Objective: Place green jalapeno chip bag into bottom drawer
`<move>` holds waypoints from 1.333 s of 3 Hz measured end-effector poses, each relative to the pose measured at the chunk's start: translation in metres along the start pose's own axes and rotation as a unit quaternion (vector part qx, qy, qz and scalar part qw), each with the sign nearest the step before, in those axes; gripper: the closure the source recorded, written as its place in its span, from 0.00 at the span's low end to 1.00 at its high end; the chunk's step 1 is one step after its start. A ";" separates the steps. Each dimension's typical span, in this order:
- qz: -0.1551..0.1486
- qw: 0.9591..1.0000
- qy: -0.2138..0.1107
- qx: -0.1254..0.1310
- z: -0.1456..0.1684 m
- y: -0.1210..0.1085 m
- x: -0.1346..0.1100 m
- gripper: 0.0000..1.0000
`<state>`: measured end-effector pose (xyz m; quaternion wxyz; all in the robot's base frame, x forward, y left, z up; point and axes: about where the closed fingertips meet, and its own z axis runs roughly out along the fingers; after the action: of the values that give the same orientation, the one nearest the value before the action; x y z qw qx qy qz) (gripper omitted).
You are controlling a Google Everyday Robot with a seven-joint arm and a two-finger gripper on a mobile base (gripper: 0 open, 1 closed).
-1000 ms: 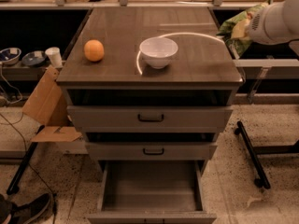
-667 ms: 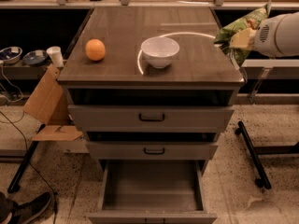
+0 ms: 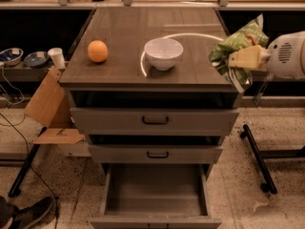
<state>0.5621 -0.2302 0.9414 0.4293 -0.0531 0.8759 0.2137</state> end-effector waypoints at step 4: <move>-0.118 0.985 0.064 -0.108 0.002 0.039 0.038 1.00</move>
Offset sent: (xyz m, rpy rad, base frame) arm -0.0203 0.0173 -0.0031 -0.0175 0.0007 0.1765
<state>0.5290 -0.1908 0.9240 0.3866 -0.2158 0.8606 0.2516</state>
